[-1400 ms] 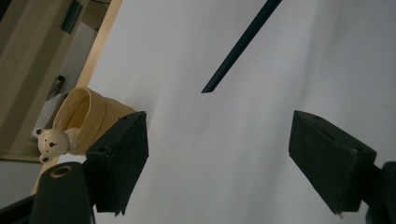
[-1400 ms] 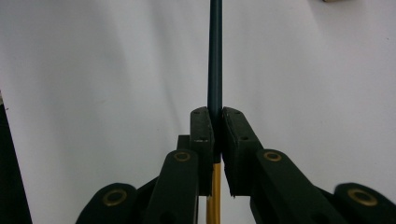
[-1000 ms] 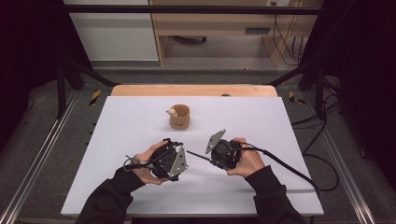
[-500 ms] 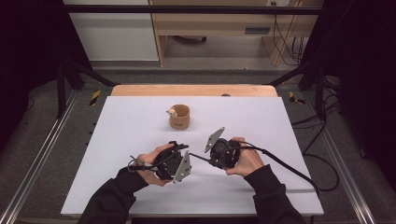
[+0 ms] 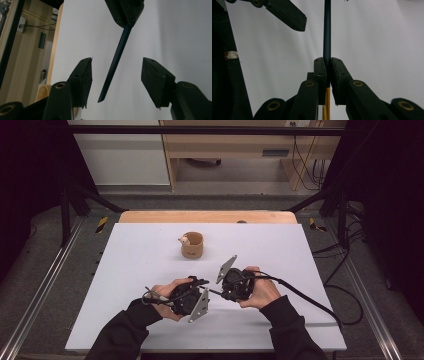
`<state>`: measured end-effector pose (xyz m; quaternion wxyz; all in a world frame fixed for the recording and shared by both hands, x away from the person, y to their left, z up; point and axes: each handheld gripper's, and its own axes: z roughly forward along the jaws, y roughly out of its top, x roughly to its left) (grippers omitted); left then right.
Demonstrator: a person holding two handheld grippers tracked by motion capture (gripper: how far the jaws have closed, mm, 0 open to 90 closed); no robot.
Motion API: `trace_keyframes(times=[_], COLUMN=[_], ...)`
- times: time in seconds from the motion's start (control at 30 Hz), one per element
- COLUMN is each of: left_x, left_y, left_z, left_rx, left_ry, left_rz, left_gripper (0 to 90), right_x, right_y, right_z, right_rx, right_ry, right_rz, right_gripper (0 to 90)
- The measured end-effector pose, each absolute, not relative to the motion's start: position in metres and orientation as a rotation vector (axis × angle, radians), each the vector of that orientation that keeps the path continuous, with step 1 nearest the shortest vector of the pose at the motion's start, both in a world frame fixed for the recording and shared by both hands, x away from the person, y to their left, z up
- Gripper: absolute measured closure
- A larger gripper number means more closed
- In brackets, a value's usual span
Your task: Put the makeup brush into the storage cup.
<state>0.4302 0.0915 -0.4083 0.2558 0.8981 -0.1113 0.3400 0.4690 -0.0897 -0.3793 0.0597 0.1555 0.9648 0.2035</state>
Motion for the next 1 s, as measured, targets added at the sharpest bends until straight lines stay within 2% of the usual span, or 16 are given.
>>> trace_keyframes(times=[0.63, 1.0], left_x=[0.426, 0.422], left_y=[0.075, 0.068], left_z=[-0.417, -0.420], left_rx=[2.453, 2.440], left_ry=[-0.429, -0.490], left_rz=[1.007, 1.053], left_gripper=[61.6, 68.2], right_x=[0.473, 0.473], right_y=[-0.088, -0.085], right_z=[-0.379, -0.381], right_rx=[0.556, 0.573], right_ry=[2.956, 2.970], right_rz=[0.566, 0.539], right_gripper=[83.6, 83.6])
